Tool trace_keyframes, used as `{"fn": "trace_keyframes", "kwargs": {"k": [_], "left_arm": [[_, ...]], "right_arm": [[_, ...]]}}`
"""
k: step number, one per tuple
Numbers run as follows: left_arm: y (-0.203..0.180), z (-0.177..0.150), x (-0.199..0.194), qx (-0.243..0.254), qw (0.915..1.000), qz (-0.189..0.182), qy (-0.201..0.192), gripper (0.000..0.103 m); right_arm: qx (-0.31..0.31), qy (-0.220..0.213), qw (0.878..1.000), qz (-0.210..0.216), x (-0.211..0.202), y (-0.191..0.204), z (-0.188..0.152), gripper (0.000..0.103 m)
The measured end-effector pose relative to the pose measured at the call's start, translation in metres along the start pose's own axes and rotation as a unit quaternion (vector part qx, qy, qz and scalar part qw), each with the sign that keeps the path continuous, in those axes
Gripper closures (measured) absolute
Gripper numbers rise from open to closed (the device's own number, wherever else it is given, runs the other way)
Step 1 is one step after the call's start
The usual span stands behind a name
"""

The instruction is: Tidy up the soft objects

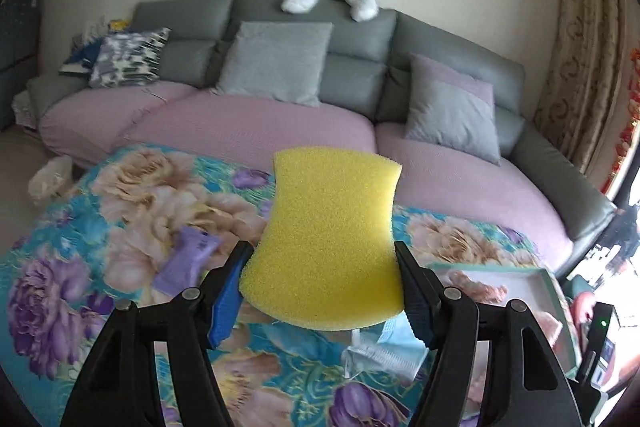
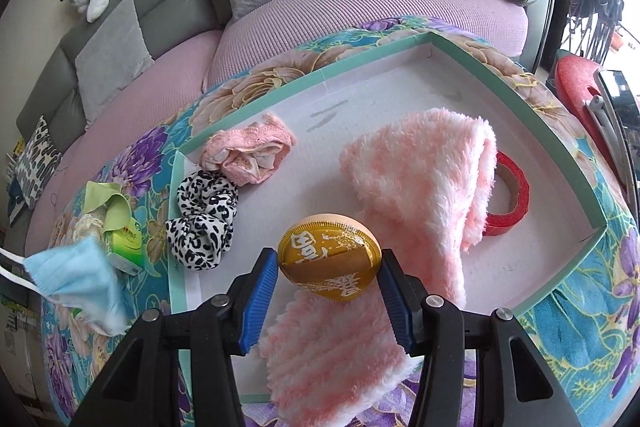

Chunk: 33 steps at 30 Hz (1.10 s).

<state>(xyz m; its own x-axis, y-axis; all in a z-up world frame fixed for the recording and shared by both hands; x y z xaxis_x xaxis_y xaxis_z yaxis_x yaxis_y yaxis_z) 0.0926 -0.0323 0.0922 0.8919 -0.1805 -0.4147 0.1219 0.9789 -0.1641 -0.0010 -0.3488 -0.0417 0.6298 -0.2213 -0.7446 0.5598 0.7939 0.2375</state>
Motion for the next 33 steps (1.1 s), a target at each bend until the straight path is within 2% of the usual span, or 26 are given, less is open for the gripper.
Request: {"fn": "trace_keyframes", "kwargs": {"k": [1,3,9,10,12,13,14,16,17,20,23,27,30,33], "left_arm": [[0.005,0.003,-0.004,0.004,0.9998,0.014,-0.010,0.033],[0.009,0.008,-0.011,0.005,0.9995,0.019,-0.026,0.033],[0.004,0.023,-0.029,-0.003,0.9970,-0.019,-0.075,0.033],[0.001,0.019,-0.020,0.007,0.9977,-0.013,-0.066,0.033],[0.000,0.003,0.003,0.019,0.9998,0.007,-0.002,0.035],[0.000,0.002,0.002,0.013,0.9999,-0.004,-0.003,0.035],[-0.001,0.007,-0.004,0.007,0.9997,-0.018,-0.017,0.035],[-0.005,0.024,-0.027,-0.005,0.9957,-0.058,-0.073,0.035],[-0.007,0.026,-0.031,-0.003,0.9945,-0.066,-0.082,0.035],[-0.006,0.019,-0.018,0.006,0.9972,-0.052,-0.053,0.035],[0.004,0.013,-0.006,-0.010,0.9987,-0.042,-0.029,0.035],[0.013,-0.002,0.016,0.013,0.9996,0.016,0.019,0.035],[0.020,-0.013,0.024,0.004,0.9989,0.019,0.043,0.035],[0.019,-0.016,0.023,0.003,0.9988,0.021,0.045,0.035]], "right_arm": [[-0.001,0.000,1.000,0.001,0.000,0.000,0.000,0.049],[-0.002,-0.001,1.000,0.001,-0.001,0.001,0.000,0.049],[-0.005,-0.001,1.000,0.001,-0.001,0.002,0.000,0.049],[-0.005,0.000,1.000,0.002,-0.001,0.003,0.000,0.049],[-0.007,0.002,1.000,0.004,0.000,0.004,-0.001,0.049],[-0.009,0.001,1.000,0.005,0.000,0.004,-0.001,0.049],[-0.010,0.001,1.000,0.005,0.000,0.004,0.000,0.049],[-0.008,0.002,1.000,0.003,0.000,0.003,0.000,0.049],[-0.008,0.003,1.000,0.003,0.001,0.003,-0.001,0.049],[-0.013,0.002,1.000,0.006,-0.001,0.006,0.000,0.049],[-0.013,0.001,1.000,0.005,-0.001,0.005,0.000,0.049],[-0.023,0.016,1.000,0.004,0.006,0.009,-0.005,0.049],[-0.038,0.010,0.999,0.011,0.003,0.016,-0.004,0.049],[-0.049,0.008,0.998,0.036,0.001,0.032,-0.006,0.049]]}}
Point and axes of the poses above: each gripper's, at about its wrist camera, not at the fingertips, and x roughly the way its jaws point, y to its left, z to its top, the point moved 5 cm from there along x, roughly the way its jaws point, and after that the axes turned 10 degrees about -y, right-handed, at the moved point
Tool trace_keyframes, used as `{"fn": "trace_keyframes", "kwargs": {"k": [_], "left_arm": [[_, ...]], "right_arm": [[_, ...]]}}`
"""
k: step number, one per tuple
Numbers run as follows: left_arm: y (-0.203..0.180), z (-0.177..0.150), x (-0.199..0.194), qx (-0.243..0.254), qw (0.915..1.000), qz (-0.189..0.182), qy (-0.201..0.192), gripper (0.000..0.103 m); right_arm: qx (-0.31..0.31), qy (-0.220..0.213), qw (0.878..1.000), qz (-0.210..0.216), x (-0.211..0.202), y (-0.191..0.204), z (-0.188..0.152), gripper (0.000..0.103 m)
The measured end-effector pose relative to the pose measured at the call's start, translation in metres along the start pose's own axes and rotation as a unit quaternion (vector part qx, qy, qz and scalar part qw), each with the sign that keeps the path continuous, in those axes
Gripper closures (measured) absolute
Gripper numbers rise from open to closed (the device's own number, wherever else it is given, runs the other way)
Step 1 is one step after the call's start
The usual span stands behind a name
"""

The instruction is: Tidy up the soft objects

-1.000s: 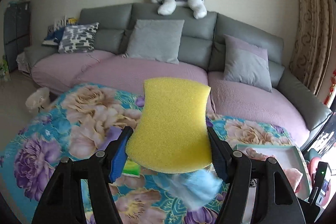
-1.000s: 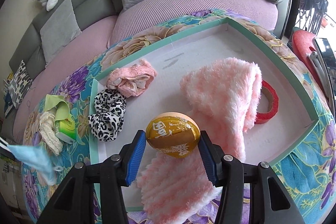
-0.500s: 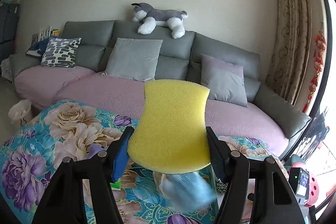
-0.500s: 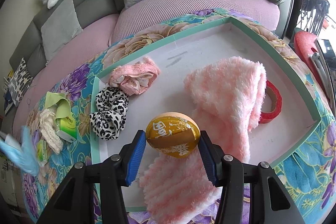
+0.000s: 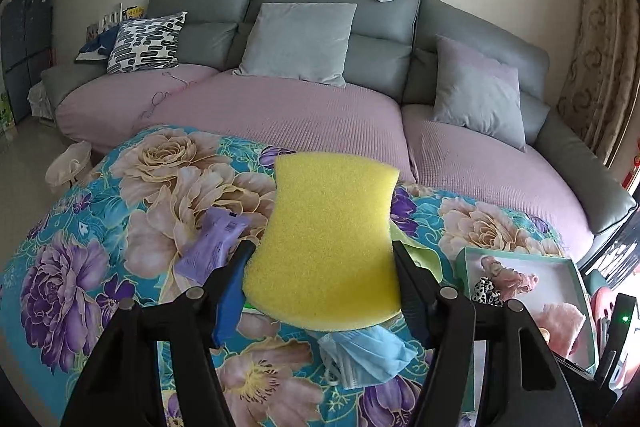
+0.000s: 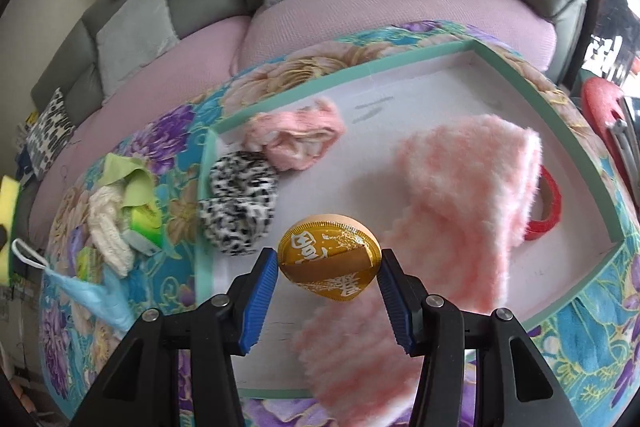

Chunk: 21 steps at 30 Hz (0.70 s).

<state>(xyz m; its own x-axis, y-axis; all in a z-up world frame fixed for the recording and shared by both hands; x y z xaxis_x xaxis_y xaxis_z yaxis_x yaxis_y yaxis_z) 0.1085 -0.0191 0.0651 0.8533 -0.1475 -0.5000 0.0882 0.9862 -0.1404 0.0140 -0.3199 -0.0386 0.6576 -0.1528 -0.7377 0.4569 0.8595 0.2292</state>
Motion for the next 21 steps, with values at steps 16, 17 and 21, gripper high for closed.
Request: {"fn": "trace_keyframes", "kwargs": {"k": [16,17,21], "left_arm": [[0.033,-0.007,0.006,-0.037,0.9989,0.024,0.018,0.035],[0.036,-0.008,0.007,-0.041,0.9986,0.024,0.021,0.035],[0.046,-0.011,0.011,-0.055,0.9978,0.025,0.029,0.035]], "right_arm": [[-0.127,0.005,0.989,0.080,0.013,0.114,-0.021,0.049],[-0.135,0.007,0.988,0.079,0.015,0.117,-0.023,0.048],[-0.159,-0.001,0.985,0.073,0.015,0.126,-0.024,0.039]]}}
Point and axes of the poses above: each gripper's, at about its wrist camera, not at the fingertips, and x roughly the way its jaws point, y to its left, z to its top, the point moved 5 cm from there along x, roughly the way its jaws point, and after that the axes turned 10 degrees about -y, right-handed, at the moved point
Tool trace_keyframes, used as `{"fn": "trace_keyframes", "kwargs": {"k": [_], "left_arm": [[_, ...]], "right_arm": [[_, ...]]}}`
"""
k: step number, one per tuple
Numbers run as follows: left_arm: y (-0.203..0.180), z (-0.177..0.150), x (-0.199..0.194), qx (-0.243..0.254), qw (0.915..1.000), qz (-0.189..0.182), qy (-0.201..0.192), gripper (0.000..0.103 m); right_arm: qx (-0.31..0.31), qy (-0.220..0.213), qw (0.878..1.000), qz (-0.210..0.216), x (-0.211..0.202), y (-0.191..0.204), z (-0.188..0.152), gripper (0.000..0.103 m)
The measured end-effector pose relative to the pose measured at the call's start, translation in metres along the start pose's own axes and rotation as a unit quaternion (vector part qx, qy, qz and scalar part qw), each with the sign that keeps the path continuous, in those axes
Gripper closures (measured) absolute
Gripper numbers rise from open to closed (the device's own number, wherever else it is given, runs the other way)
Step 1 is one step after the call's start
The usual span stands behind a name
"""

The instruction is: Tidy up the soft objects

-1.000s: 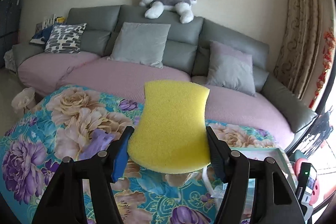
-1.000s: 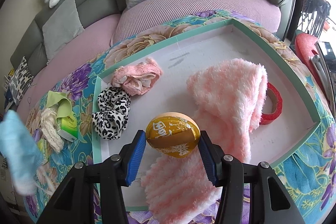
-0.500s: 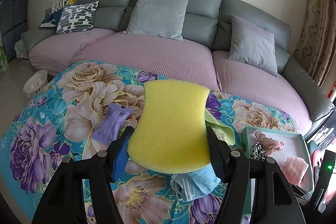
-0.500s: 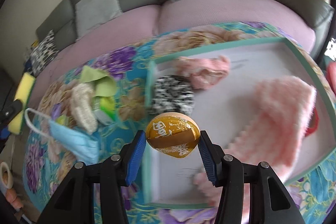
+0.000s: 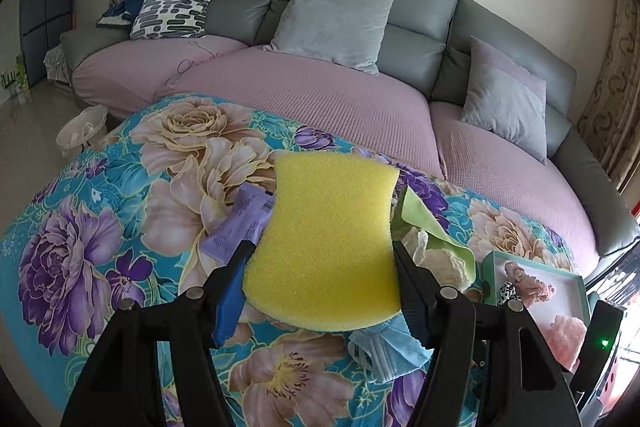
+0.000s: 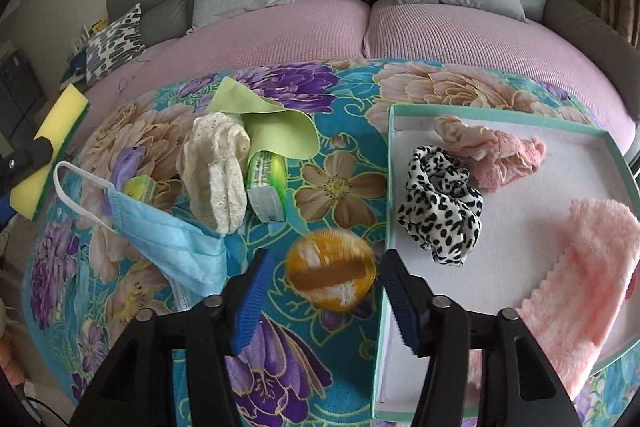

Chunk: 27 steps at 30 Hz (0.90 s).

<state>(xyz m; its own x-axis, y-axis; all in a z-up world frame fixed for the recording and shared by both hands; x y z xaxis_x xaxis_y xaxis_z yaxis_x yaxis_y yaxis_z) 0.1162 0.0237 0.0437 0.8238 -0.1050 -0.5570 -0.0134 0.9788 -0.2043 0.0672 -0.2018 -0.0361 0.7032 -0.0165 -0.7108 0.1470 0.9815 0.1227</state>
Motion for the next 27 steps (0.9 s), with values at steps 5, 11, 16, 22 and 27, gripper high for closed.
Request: {"fn": "trace_keyframes", "kwargs": {"k": [5,11,16,22,27], "left_arm": [[0.008,-0.003,0.005,-0.008,0.9999,0.002,0.011,0.035],[0.023,-0.009,0.015,-0.026,0.9993,0.006,0.026,0.035],[0.040,-0.013,0.023,-0.045,0.9982,0.016,0.037,0.035],[0.052,-0.019,0.031,-0.058,0.9967,0.025,0.050,0.035],[0.056,-0.021,0.034,-0.056,0.9964,0.039,0.051,0.035]], "right_arm": [[-0.020,-0.008,1.000,0.005,-0.001,0.014,0.002,0.035],[-0.025,0.008,0.997,0.068,0.007,0.049,-0.003,0.035],[-0.042,0.028,0.995,0.082,0.020,0.072,-0.012,0.035],[-0.038,0.039,0.994,0.099,0.027,0.083,-0.017,0.066],[-0.019,0.029,0.994,0.107,0.024,0.077,-0.012,0.086]]}}
Point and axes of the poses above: each gripper's, at about its wrist camera, not at the fingertips, and x roughly the way its jaws point, y to its left, z to its top, the point moved 5 cm from there along x, roughly the way its jaws point, and after that the axes turned 10 degrees about -y, right-handed, at the moved point
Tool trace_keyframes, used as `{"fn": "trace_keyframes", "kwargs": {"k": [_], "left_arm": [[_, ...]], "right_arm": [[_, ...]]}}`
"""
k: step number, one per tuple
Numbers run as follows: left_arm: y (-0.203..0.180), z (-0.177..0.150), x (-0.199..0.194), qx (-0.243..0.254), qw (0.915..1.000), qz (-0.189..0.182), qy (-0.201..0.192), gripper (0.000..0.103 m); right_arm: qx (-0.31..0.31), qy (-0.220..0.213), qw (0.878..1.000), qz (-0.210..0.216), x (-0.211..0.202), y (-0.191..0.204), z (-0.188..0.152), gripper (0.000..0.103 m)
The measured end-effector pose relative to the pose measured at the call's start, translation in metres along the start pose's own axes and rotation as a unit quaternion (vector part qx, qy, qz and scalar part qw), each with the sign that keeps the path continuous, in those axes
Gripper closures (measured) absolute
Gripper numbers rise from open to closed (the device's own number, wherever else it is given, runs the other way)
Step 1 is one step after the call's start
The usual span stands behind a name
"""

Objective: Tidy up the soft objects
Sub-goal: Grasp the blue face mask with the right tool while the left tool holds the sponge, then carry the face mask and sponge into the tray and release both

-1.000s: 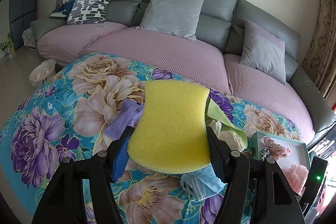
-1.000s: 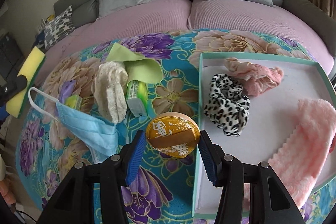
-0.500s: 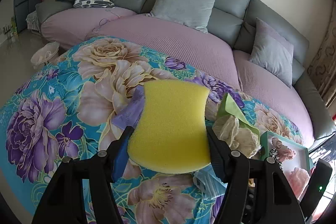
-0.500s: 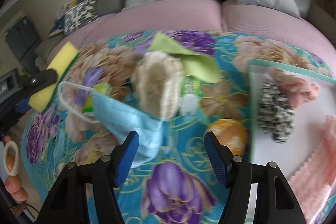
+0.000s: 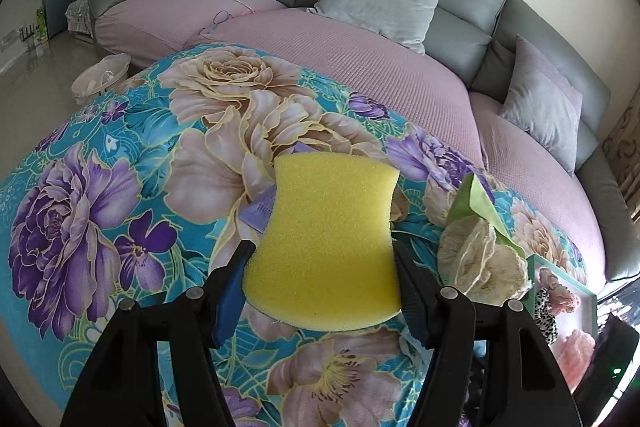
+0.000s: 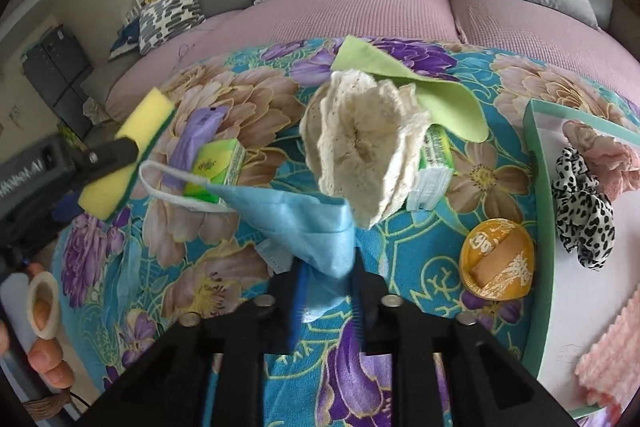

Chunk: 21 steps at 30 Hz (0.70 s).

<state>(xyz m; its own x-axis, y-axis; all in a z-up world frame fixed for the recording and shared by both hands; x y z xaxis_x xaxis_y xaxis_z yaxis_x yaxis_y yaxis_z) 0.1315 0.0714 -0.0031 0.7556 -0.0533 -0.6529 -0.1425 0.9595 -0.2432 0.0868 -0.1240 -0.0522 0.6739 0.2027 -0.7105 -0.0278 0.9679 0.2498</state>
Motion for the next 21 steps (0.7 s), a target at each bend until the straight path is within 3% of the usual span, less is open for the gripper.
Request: {"fn": "trace_keyframes", "kwargs": {"k": [9,13,21], "left_arm": [[0.011,0.004,-0.003,0.000,0.9987,0.046,-0.020,0.035],[0.018,0.009,-0.010,0.003,0.9958,0.083,-0.037,0.035],[-0.006,0.011,-0.017,0.025,0.9971,0.056,-0.046,0.035]], "right_arm": [[0.025,-0.020,0.999,0.012,-0.014,-0.013,0.009,0.094],[0.028,-0.030,0.999,0.019,-0.022,-0.016,0.011,0.095],[0.029,-0.058,0.997,0.044,-0.041,-0.015,0.019,0.098]]}}
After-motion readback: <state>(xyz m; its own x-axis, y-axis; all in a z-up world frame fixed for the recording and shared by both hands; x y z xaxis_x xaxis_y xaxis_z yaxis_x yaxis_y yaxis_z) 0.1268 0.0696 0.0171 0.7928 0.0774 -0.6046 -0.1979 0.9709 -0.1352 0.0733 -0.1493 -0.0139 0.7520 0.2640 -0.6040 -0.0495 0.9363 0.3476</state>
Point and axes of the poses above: each gripper's, at about its wrist camera, not at the fingertips, and x roughly the way its jaws point, y to its left, z to its top, the point moved 5 cm from there along x, roughly the way its jaws point, and after that the axes turned 10 degrees about -y, right-handed, at the moved point
